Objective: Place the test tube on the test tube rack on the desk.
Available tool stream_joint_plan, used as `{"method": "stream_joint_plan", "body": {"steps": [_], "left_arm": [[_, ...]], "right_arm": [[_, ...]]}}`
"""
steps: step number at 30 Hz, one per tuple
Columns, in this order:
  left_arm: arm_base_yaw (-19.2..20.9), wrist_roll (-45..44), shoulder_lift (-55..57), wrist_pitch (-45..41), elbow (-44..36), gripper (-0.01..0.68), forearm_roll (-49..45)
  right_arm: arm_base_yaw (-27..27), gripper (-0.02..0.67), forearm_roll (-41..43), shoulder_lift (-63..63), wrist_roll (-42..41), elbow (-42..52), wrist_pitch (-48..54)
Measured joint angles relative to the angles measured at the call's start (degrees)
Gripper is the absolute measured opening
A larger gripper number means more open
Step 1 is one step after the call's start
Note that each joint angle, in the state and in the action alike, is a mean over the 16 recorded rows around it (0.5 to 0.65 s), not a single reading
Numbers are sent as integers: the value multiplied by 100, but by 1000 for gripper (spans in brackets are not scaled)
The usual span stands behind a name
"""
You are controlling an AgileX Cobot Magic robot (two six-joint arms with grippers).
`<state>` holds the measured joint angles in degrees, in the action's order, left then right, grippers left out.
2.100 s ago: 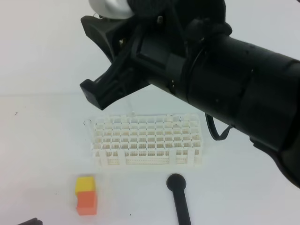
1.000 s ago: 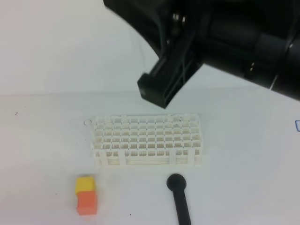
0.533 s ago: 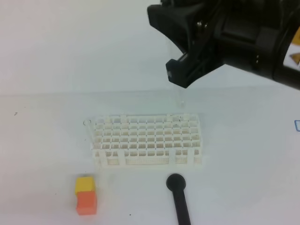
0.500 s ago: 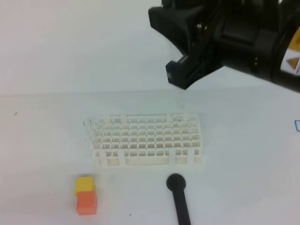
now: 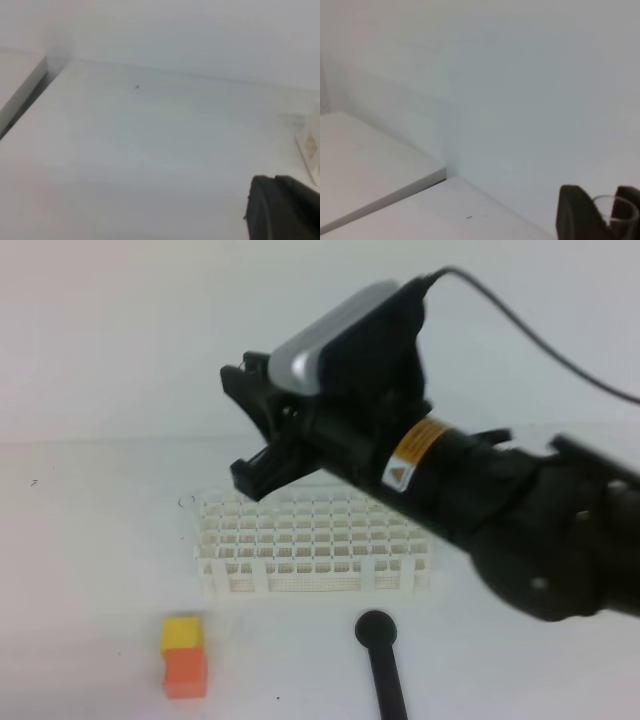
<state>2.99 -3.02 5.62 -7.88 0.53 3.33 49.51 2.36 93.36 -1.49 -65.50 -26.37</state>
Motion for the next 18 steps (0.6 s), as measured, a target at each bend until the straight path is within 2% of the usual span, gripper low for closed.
{"method": "stream_joint_plan", "body": {"steps": [9, 18], "left_arm": [[0, 32, -54, -516, -60, -1, -1], [0, 63, -379, -1050, -60, -1, -43]], "right_arm": [[69, 126, -428, 1163, -165, -12, -1555], [116, 125, -650, 1852, -297, -258, -2163]]}}
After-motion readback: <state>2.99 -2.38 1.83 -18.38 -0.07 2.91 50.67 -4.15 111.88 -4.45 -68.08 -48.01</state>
